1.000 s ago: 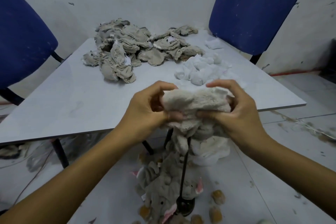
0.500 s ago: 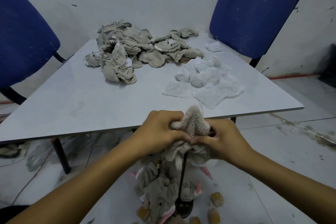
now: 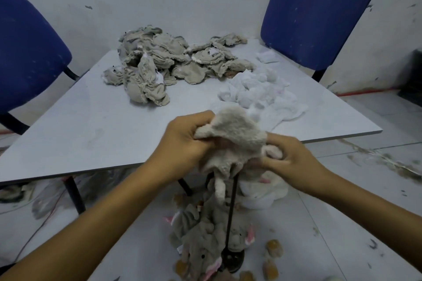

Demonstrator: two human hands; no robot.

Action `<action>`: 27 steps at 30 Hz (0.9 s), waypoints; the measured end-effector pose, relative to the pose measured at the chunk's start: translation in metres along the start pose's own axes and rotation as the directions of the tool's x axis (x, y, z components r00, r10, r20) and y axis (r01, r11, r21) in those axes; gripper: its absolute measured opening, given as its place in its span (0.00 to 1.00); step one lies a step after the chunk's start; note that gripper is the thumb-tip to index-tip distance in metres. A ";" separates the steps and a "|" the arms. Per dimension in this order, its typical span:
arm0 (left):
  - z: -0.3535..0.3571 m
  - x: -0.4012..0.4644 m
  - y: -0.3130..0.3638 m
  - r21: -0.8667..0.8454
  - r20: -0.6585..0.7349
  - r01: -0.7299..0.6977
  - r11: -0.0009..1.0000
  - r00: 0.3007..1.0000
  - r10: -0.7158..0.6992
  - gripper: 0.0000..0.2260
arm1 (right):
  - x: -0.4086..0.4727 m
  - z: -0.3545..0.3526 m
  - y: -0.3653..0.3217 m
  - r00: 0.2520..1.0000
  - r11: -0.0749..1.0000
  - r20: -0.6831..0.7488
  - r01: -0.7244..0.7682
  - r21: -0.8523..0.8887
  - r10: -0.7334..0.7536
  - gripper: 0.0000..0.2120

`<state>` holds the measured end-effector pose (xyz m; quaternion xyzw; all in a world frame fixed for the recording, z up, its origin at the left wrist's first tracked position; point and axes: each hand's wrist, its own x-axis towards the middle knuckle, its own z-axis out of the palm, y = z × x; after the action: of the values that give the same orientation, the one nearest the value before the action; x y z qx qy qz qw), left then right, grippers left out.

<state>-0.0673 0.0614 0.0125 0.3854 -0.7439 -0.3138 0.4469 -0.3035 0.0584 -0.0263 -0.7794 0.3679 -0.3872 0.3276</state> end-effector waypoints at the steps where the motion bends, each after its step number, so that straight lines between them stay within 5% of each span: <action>1: -0.006 0.000 -0.003 0.051 0.043 0.076 0.996 0.996 -0.078 0.06 | 0.002 -0.004 -0.003 0.996 0.998 -0.065 0.061 0.005 -0.060 0.08; 3: -0.009 -0.007 -0.009 0.336 0.196 0.153 0.929 0.954 -0.228 0.09 | 0.004 -0.005 -0.009 0.989 0.993 -0.088 0.114 -0.018 -0.115 0.10; 5: -0.003 -0.012 -0.013 0.449 0.268 0.155 0.880 0.916 -0.298 0.15 | 0.005 0.000 -0.010 0.997 0.997 -0.048 0.066 -0.039 -0.068 0.12; 8: -0.004 -0.010 0.001 0.000 0.272 0.241 0.971 0.934 -0.232 0.19 | 0.005 0.002 -0.010 0.998 0.998 -0.048 0.047 -0.052 -0.050 0.14; 10: -0.008 -0.004 0.008 -0.167 0.144 0.098 0.981 0.987 -0.074 0.15 | 0.008 0.000 -0.014 0.990 0.994 -0.097 0.100 -0.034 -0.103 0.12; 12: -0.007 -0.003 0.009 -0.137 0.068 0.012 0.991 0.998 -0.003 0.11 | 0.008 -0.001 -0.016 0.972 0.981 -0.151 0.170 -0.095 -0.183 0.09; 17: 0.016 -0.011 -0.013 0.322 0.243 0.061 0.945 0.959 -0.145 0.10 | -0.001 0.014 0.000 0.995 0.963 0.032 0.101 -0.251 -0.096 0.08; 23: 0.005 -0.010 -0.014 0.134 0.235 0.040 0.990 0.970 -0.071 0.13 | 0.000 0.000 -0.011 0.993 0.969 0.023 0.120 -0.214 -0.118 0.09; 27: -0.007 0.013 0.017 -0.109 -0.077 -0.033 0.994 0.997 0.024 0.06 | 0.022 -0.022 -0.043 0.971 0.994 -0.211 0.112 -0.007 -0.111 0.13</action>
<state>-0.0703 0.0578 0.0348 0.3612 -0.7133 -0.3330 0.4998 -0.2990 0.0572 0.0268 -0.7524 0.3556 -0.4864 0.2663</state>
